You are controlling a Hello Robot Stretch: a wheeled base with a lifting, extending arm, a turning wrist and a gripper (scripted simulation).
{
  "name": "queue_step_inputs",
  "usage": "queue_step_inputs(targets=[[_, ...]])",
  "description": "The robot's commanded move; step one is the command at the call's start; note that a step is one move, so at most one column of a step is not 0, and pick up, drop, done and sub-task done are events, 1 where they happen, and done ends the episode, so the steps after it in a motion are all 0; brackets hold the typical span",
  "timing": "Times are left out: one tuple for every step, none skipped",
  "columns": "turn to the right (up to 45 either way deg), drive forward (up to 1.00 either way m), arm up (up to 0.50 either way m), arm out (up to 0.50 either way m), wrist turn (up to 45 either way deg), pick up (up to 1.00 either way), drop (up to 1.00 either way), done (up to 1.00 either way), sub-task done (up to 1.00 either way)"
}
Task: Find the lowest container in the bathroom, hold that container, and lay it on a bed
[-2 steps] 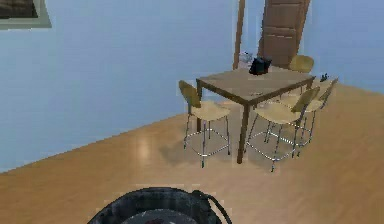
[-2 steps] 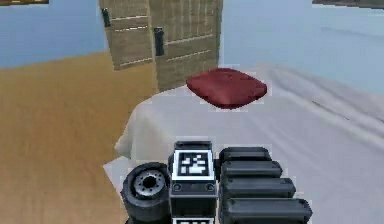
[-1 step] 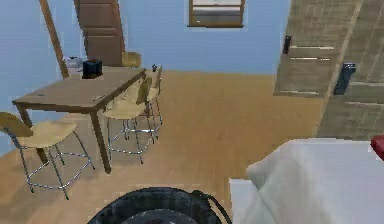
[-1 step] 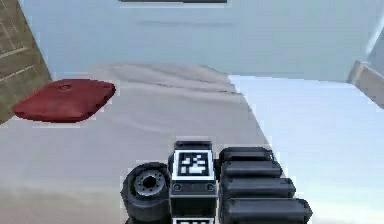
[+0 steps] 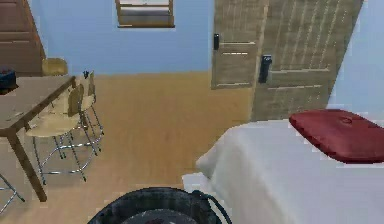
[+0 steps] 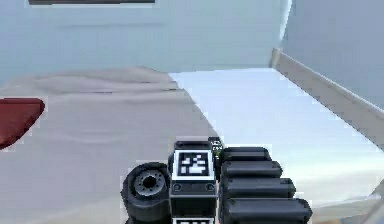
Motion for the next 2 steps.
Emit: queue_step_inputs(targets=[[0.0, 0.30, 0.00, 0.00, 0.0, 0.00, 0.00, 0.00, 0.00], [45.0, 0.00, 0.00, 0.00, 0.0, 0.00, 0.00, 0.00, 0.00]])
